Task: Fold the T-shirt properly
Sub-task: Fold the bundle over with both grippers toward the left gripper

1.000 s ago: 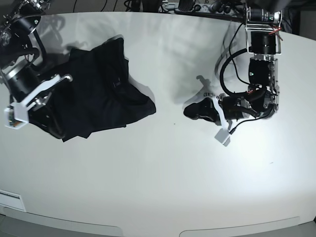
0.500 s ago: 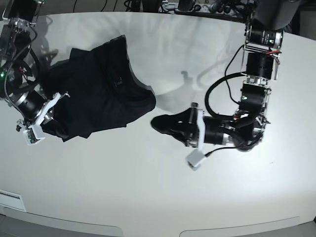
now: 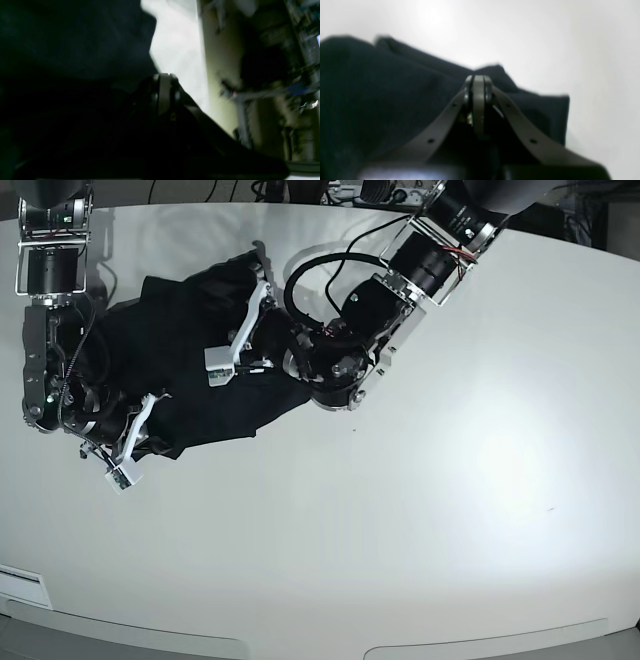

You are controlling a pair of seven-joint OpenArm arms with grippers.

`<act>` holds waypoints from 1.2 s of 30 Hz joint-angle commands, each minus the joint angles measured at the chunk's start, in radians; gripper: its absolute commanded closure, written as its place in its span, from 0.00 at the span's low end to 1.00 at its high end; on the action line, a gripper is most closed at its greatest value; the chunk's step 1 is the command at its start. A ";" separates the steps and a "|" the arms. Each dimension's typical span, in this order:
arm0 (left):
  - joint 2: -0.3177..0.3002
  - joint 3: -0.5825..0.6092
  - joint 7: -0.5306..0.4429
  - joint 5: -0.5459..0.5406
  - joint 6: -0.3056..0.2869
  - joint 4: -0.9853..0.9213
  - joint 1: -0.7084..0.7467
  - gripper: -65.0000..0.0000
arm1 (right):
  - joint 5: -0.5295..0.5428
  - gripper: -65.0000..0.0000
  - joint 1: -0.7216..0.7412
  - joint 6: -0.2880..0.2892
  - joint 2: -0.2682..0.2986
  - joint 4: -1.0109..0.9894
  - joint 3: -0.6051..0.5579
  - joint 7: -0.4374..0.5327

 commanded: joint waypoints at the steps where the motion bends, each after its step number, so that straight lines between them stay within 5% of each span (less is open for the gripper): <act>1: 0.009 0.020 -0.040 0.021 -0.008 0.000 -0.024 1.00 | 0.013 1.00 0.016 0.005 0.030 0.016 0.007 0.010; 8: -0.071 0.142 -0.285 0.315 -0.008 -0.129 -0.111 1.00 | 0.203 1.00 -0.093 0.005 0.145 0.048 0.034 -0.069; 13: -0.079 0.142 -0.427 0.440 -0.008 -0.209 -0.187 1.00 | 0.336 1.00 -0.225 0.003 0.148 0.104 0.180 -0.107; 19: -0.076 0.142 -0.699 0.612 -0.004 -0.257 -0.260 1.00 | 0.468 1.00 -0.372 0.005 0.088 0.183 0.394 -0.195; 24: -0.062 0.138 -0.842 0.730 0.064 -0.257 -0.320 1.00 | 0.525 1.00 -0.462 0.005 -0.020 0.266 0.544 -0.208; 31: -0.043 0.103 -0.793 0.752 0.119 -0.253 -0.415 1.00 | 0.528 1.00 -0.503 0.005 -0.147 0.452 0.686 -0.208; 33: -0.043 0.056 -0.693 0.644 0.109 -0.234 -0.421 1.00 | 0.504 1.00 -0.503 0.005 -0.153 0.524 0.730 -0.207; 36: -0.043 -0.048 -0.489 0.367 -0.008 -0.215 -0.406 1.00 | 0.363 1.00 -0.511 -0.056 -0.142 0.565 0.753 -0.182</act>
